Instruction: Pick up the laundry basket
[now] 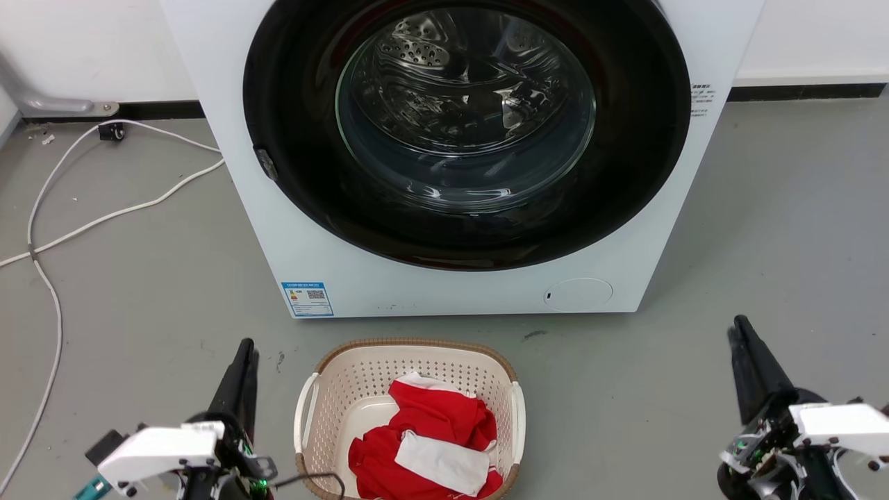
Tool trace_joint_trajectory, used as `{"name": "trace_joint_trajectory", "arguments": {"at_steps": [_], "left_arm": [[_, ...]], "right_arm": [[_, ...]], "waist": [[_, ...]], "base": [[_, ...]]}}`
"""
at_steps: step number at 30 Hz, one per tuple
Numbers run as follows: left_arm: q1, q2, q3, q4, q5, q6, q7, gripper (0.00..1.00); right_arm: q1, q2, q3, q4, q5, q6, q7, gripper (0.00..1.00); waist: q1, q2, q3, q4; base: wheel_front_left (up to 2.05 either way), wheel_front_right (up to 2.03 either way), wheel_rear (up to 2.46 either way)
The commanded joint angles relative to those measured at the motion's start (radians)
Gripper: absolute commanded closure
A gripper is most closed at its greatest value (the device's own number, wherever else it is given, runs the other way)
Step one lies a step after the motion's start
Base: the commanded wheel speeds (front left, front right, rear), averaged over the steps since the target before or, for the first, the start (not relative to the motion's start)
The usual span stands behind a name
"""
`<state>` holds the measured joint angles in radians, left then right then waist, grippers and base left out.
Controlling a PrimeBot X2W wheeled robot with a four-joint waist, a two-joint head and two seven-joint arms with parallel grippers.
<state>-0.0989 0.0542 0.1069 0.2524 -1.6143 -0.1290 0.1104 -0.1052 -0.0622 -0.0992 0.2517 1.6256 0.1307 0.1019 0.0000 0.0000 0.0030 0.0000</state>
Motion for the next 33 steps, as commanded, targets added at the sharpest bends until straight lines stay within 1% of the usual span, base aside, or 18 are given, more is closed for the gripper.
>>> {"name": "trace_joint_trajectory", "arguments": {"at_steps": [1, 11, 16, 20, 26, 33], "left_arm": [[0.0, 0.0, -0.003, 0.001, 0.0, 0.0, -0.005, 0.0], [-0.015, -0.001, -0.037, -0.013, -0.001, 0.0, -0.05, 0.0], [-0.024, 0.002, -0.055, -0.034, 0.036, -0.001, -0.076, 0.0], [-0.031, 0.011, -0.064, -0.056, 0.126, -0.001, -0.094, 0.0], [-0.035, 0.007, -0.075, -0.083, 0.294, -0.001, -0.119, 0.0], [-0.039, 0.002, -0.09, -0.102, 0.433, -0.001, -0.146, 0.0]], "right_arm": [[0.001, 0.001, 0.003, -0.002, -0.004, 0.0, -0.005, 0.0], [-0.002, 0.002, 0.039, -0.022, -0.029, 0.0, -0.051, 0.0], [-0.005, 0.003, 0.051, -0.023, -0.06, 0.0, -0.074, 0.0], [-0.009, 0.003, 0.054, -0.023, -0.12, 0.0, -0.091, 0.0], [-0.012, 0.002, 0.058, -0.038, -0.296, 0.0, -0.116, 0.0], [-0.005, 0.004, 0.067, -0.069, -0.472, 0.0, -0.142, 0.0]], "waist": [[0.0, 0.0, 0.0, 0.0], [0.0, 0.0, 0.002, 0.0], [0.0, 0.0, 0.003, 0.001], [0.0, 0.0, 0.004, 0.001], [0.0, 0.0, 0.004, 0.0], [0.0, 0.0, 0.003, -0.001]], "base": [[0.0, 0.0, 0.0], [0.0, 0.0, 0.0], [0.0, 0.0, 0.0], [0.0, 0.0, 0.0], [0.0, 0.0, 0.0], [0.0, 0.0, 0.0]]}}
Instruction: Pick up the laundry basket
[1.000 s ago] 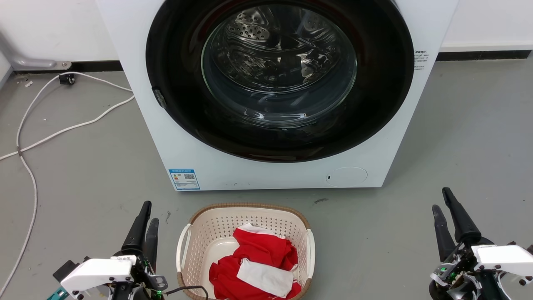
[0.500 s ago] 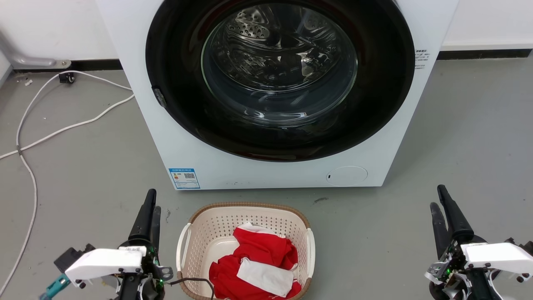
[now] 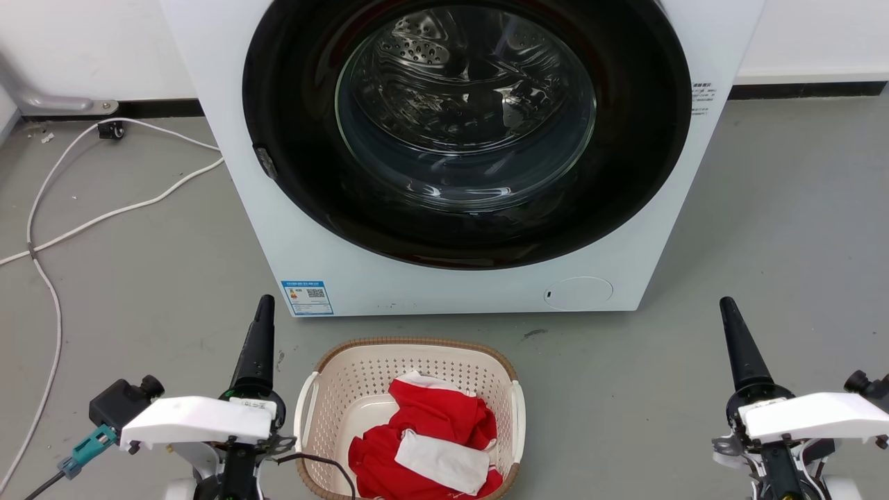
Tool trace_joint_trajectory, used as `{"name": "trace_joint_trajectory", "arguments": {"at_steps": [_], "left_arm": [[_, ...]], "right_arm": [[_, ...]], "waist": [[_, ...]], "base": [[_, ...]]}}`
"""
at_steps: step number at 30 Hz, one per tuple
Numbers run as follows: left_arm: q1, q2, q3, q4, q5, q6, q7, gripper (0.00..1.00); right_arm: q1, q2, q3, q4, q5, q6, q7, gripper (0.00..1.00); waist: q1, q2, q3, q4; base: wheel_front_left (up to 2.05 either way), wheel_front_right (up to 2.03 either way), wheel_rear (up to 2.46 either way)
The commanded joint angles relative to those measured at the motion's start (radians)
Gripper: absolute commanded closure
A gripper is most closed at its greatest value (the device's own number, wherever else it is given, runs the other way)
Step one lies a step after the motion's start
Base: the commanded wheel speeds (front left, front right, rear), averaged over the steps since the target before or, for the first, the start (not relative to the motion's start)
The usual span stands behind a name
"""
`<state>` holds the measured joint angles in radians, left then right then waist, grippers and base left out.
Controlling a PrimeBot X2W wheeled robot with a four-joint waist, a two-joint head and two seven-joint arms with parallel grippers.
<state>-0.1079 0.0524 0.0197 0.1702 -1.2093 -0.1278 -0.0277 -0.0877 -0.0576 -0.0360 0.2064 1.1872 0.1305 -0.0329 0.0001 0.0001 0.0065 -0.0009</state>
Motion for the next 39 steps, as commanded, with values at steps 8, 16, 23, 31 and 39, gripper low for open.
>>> {"name": "trace_joint_trajectory", "arguments": {"at_steps": [8, 16, 23, 31, 39], "left_arm": [[-0.032, 0.002, -0.012, -0.012, 0.196, -0.002, -0.036, 0.0], [-0.038, 0.001, -0.023, 0.014, 0.347, -0.003, -0.063, 0.0], [-0.049, 0.0, -0.034, 0.042, 0.477, 0.006, -0.084, 0.0], [-0.057, 0.002, -0.046, 0.076, 0.604, 0.022, -0.107, 0.0], [-0.067, 0.005, -0.054, 0.11, 0.705, 0.038, -0.128, 0.0]], "right_arm": [[-0.013, 0.001, 0.014, -0.044, -0.206, 0.0, -0.035, 0.0], [-0.008, 0.002, 0.027, -0.044, -0.384, 0.0, -0.061, 0.0], [-0.007, 0.003, 0.038, -0.045, -0.542, 0.0, -0.083, 0.0], [-0.002, 0.004, 0.051, -0.032, -0.698, 0.0, -0.081, 0.0], [0.002, 0.004, 0.053, -0.031, -0.813, 0.0, -0.073, 0.0]], "waist": [[-0.0001, -0.0001, -0.001, 0.0], [-0.0001, -0.0001, -0.002, -0.001], [-0.0001, -0.0001, -0.003, -0.002], [-0.0001, -0.0001, -0.004, -0.003], [-0.0001, -0.0001, -0.005, -0.003]], "base": [[0.0, 0.0, 0.0], [0.0, 0.0, 0.0], [0.0, 0.0, 0.0], [0.0, 0.0, 0.0], [0.0, 0.0, 0.0]]}}
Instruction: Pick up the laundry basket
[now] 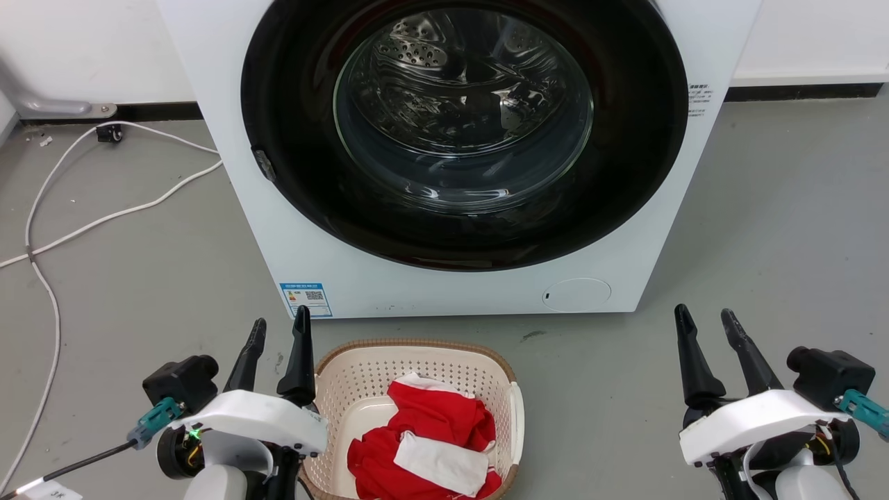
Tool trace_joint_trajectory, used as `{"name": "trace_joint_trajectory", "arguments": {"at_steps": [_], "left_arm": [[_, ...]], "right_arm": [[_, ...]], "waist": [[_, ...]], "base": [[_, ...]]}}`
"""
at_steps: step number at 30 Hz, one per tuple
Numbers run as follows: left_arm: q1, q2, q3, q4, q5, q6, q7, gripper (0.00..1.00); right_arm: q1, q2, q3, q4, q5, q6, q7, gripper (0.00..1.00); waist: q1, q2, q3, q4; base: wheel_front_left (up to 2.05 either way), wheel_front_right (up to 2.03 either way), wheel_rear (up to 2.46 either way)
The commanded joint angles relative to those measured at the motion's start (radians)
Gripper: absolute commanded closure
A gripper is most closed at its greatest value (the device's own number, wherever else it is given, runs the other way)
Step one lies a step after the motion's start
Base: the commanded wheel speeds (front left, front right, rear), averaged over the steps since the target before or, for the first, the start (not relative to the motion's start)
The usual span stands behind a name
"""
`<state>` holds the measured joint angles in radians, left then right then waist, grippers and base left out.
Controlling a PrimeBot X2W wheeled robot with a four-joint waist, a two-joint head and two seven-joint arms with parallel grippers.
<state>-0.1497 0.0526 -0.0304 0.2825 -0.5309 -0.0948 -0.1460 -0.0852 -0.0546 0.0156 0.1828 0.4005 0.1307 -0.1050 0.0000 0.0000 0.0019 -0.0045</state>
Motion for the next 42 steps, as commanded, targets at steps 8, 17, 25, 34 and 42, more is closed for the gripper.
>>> {"name": "trace_joint_trajectory", "arguments": {"at_steps": [8, 17, 25, 34, 42], "left_arm": [[-0.031, 0.006, -0.012, 0.024, 0.11, 0.019, -0.03, 0.0], [-0.036, 0.006, -0.016, 0.047, 0.182, 0.032, -0.048, 0.0], [-0.033, 0.005, -0.02, 0.066, 0.245, 0.048, -0.065, 0.0], [-0.031, 0.004, -0.025, 0.069, 0.319, 0.064, -0.084, 0.0], [-0.02, 0.003, -0.028, 0.068, 0.374, 0.077, -0.1, 0.0]], "right_arm": [[0.004, 0.002, 0.005, -0.004, -0.094, 0.0, 0.01, 0.0], [0.004, 0.003, 0.005, 0.009, -0.15, 0.0, 0.003, 0.0], [0.006, 0.003, 0.01, 0.021, -0.206, 0.0, -0.009, 0.0], [0.01, 0.004, 0.016, 0.03, -0.27, 0.0, -0.024, 0.0], [0.009, 0.005, 0.013, 0.042, -0.319, 0.0, -0.036, 0.0]], "waist": [[0.0, 0.0, -0.003, 0.0], [0.0, 0.0, -0.003, -0.002], [0.0, 0.0, -0.006, -0.002], [0.0, 0.0, -0.007, 0.0], [0.0, 0.0, -0.008, 0.003]], "base": [[0.0, 0.0, 0.0], [0.0, 0.0, 0.0], [0.0, 0.0, 0.0], [0.0, 0.0, 0.0], [0.0, 0.0, 0.0]]}}
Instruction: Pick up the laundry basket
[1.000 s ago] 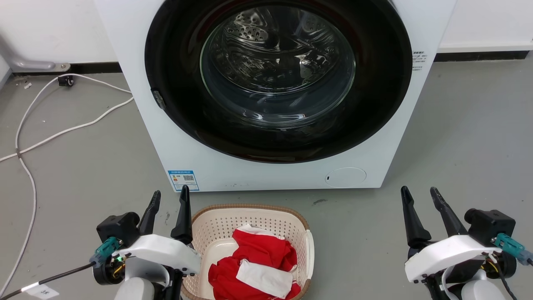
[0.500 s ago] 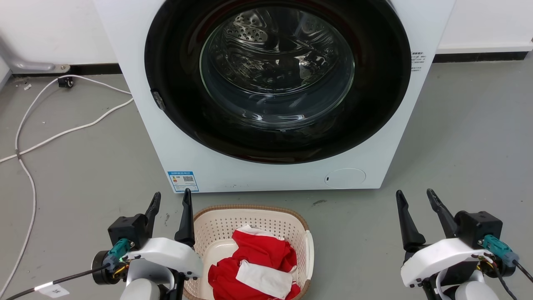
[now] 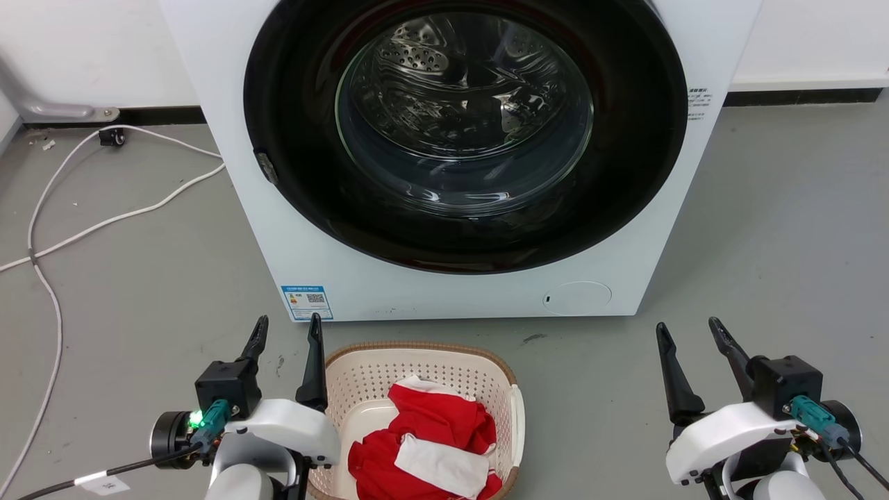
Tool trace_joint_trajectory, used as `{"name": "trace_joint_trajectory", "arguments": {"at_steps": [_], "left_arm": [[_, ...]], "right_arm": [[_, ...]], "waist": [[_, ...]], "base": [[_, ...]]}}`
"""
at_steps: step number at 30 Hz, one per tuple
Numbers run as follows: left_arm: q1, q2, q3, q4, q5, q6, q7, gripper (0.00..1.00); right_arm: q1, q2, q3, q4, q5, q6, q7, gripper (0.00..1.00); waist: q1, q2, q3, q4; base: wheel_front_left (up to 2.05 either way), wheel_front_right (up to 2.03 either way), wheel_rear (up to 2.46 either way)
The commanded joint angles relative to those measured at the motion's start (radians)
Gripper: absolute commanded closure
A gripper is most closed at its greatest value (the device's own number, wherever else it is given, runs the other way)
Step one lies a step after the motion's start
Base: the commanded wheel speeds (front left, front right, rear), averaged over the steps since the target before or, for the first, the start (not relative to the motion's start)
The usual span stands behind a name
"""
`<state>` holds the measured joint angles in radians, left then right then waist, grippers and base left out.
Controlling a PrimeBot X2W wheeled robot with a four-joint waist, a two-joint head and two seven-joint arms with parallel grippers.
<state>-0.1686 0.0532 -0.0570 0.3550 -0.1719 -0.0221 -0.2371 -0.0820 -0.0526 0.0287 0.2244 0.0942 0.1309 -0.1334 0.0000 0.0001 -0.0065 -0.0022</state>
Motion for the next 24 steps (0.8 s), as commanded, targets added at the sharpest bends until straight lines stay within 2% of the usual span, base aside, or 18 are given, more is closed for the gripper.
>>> {"name": "trace_joint_trajectory", "arguments": {"at_steps": [1, 12, 24], "left_arm": [[0.001, 0.002, -0.002, -0.004, 0.022, 0.005, -0.009, 0.0], [0.008, 0.001, -0.009, -0.004, 0.094, 0.017, -0.029, 0.0], [0.007, 0.0, -0.005, -0.001, 0.082, 0.016, -0.03, 0.0]], "right_arm": [[0.006, 0.003, -0.002, 0.003, -0.015, 0.0, -0.008, 0.0], [-0.002, 0.004, -0.002, 0.029, -0.058, 0.0, -0.025, 0.0], [-0.011, 0.004, -0.001, 0.048, -0.033, 0.0, -0.035, 0.0]], "waist": [[0.0, -0.0001, 0.001, 0.001], [0.0, -0.0001, 0.001, 0.003], [0.0, -0.0001, 0.002, 0.005]], "base": [[0.0, 0.0, 0.0], [0.0, 0.0, 0.0], [0.0, 0.0, 0.0]]}}
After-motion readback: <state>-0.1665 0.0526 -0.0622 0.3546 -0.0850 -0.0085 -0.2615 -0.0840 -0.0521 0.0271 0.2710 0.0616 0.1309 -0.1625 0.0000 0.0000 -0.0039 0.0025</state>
